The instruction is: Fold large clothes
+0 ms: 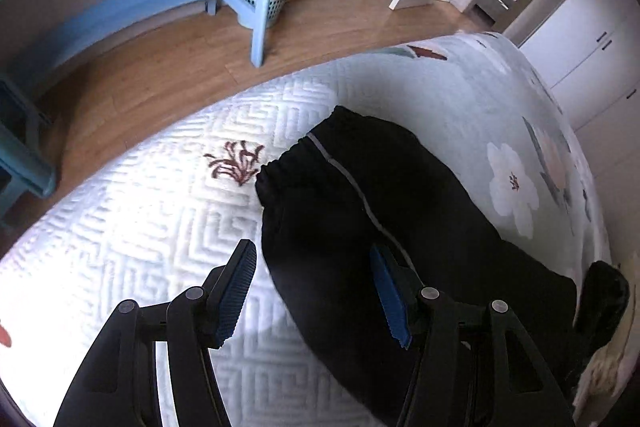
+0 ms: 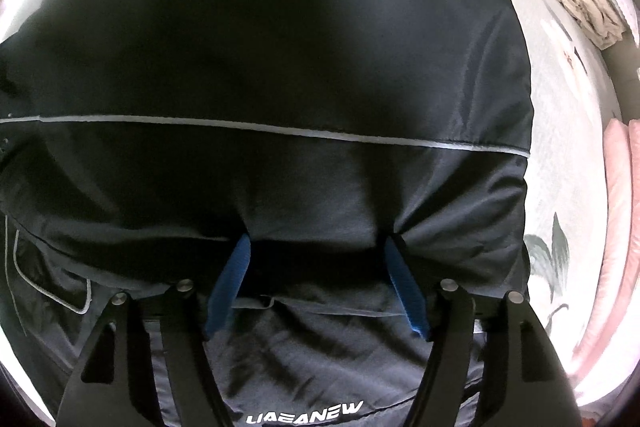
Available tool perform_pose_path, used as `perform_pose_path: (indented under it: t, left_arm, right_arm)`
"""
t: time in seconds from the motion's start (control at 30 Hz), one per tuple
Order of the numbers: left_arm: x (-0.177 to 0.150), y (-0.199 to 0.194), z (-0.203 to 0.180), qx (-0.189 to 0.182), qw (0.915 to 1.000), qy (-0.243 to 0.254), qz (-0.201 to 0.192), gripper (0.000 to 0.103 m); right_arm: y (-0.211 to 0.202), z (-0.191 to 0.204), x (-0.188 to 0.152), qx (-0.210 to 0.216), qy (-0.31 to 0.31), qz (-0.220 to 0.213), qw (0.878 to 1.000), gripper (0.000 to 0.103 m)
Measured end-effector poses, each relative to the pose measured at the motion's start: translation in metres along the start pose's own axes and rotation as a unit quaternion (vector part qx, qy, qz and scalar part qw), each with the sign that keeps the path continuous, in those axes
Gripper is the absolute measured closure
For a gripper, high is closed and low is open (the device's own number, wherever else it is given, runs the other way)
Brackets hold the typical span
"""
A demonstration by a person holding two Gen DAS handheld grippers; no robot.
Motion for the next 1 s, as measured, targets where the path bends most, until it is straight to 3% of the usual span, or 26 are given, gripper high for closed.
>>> perform_pose_path:
  t: [0.03, 0.1, 0.13, 0.2, 0.3, 0.43, 0.63, 0.73, 0.8, 0.87, 1.0]
  left_arm:
    - [-0.001, 0.002, 0.003, -0.001, 1.0, -0.001, 0.003, 0.043]
    - [-0.001, 0.006, 0.002, -0.01, 0.9999, -0.005, 0.004, 0.059]
    - [-0.001, 0.008, 0.001, -0.01, 0.9999, -0.004, 0.003, 0.061]
    - [0.0, 0.007, -0.003, -0.015, 0.9999, 0.004, -0.003, 0.081]
    - [-0.002, -0.007, -0.013, -0.011, 0.9993, 0.03, -0.018, 0.087]
    - [-0.021, -0.05, -0.038, -0.018, 0.996, 0.067, -0.057, 0.089]
    - [-0.077, -0.13, -0.122, -0.083, 0.9778, 0.168, -0.094, 0.089]
    - [-0.115, -0.158, -0.175, -0.117, 0.9613, 0.228, -0.101, 0.089]
    - [-0.145, -0.167, -0.212, -0.151, 0.9489, 0.262, -0.089, 0.089]
    - [-0.176, -0.167, -0.243, -0.194, 0.9446, 0.258, -0.061, 0.089]
    - [-0.246, -0.163, -0.31, -0.226, 0.9223, 0.309, -0.05, 0.089]
  right_arm:
    - [0.001, 0.001, 0.002, 0.0, 0.0, 0.001, 1.0, 0.03]
    - [-0.002, 0.004, -0.001, -0.001, 0.0, 0.004, 1.0, 0.03]
    - [-0.002, 0.004, 0.001, -0.001, -0.001, 0.006, 1.0, 0.03]
    - [-0.001, 0.005, -0.005, -0.001, -0.002, 0.008, 1.0, 0.03]
    - [-0.003, 0.007, 0.0, 0.0, -0.005, 0.007, 1.0, 0.03]
    - [0.0, 0.005, -0.004, 0.005, -0.005, -0.002, 1.0, 0.029]
    - [-0.008, 0.002, -0.01, 0.001, 0.009, -0.034, 0.999, 0.029]
    - [-0.022, 0.003, -0.023, 0.003, 0.015, -0.063, 0.998, 0.029]
    - [-0.036, 0.005, -0.029, 0.026, 0.01, -0.085, 0.996, 0.029]
    - [-0.052, 0.003, -0.037, 0.045, 0.008, -0.108, 0.993, 0.029]
    - [-0.07, -0.01, -0.053, 0.076, 0.019, -0.121, 0.99, 0.029]
Point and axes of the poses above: each gripper's, at about its wrist camera, not at the fingertips, and y roughly the way its jaws point, z to its left, x to its top, the point moved 5 cm from there along y, roughly the way its jaws point, and after that the axes turned 5 degrees about -x, right-handed, at the moved point
